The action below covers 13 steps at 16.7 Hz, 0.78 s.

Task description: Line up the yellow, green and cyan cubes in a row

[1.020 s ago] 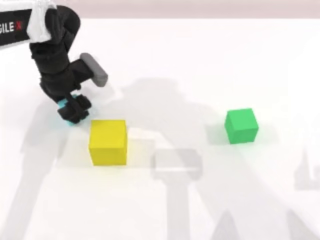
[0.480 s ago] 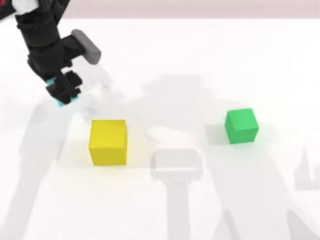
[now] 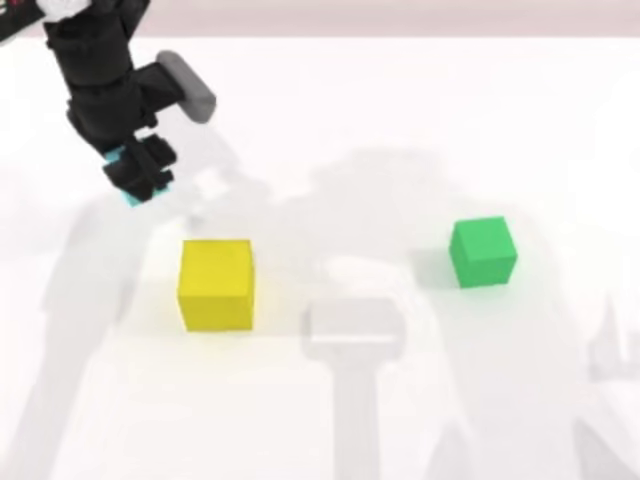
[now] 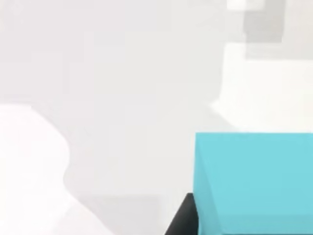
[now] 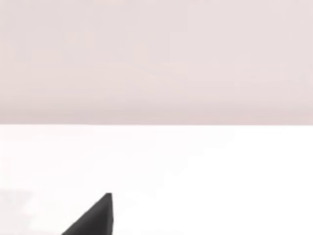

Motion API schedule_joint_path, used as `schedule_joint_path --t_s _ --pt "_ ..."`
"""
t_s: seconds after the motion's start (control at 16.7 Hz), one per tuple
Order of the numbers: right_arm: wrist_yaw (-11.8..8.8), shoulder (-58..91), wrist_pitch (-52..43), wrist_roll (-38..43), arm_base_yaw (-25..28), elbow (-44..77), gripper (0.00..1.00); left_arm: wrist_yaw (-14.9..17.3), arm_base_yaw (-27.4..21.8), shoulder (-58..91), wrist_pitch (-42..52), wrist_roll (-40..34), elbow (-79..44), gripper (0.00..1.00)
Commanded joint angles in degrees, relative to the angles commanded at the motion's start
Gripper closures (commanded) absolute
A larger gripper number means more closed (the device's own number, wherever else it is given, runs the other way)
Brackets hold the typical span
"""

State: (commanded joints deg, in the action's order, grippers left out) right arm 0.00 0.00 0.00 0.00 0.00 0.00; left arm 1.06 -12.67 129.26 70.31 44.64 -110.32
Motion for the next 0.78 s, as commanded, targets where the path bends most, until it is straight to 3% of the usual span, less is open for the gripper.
schedule_joint_path --t_s 0.24,0.6,0.78 --pt "0.0 0.0 0.0 0.0 0.0 0.0 0.0 0.0 -10.4 1.5 2.0 -2.3 -3.4 1.0" --pt "0.0 0.0 0.0 0.0 0.0 0.0 0.0 0.2 -33.5 3.8 6.0 -6.7 -8.9 1.0" --pt "0.0 0.0 0.0 0.0 0.0 0.0 0.0 0.2 -40.4 4.0 6.9 -8.4 -10.8 1.0"
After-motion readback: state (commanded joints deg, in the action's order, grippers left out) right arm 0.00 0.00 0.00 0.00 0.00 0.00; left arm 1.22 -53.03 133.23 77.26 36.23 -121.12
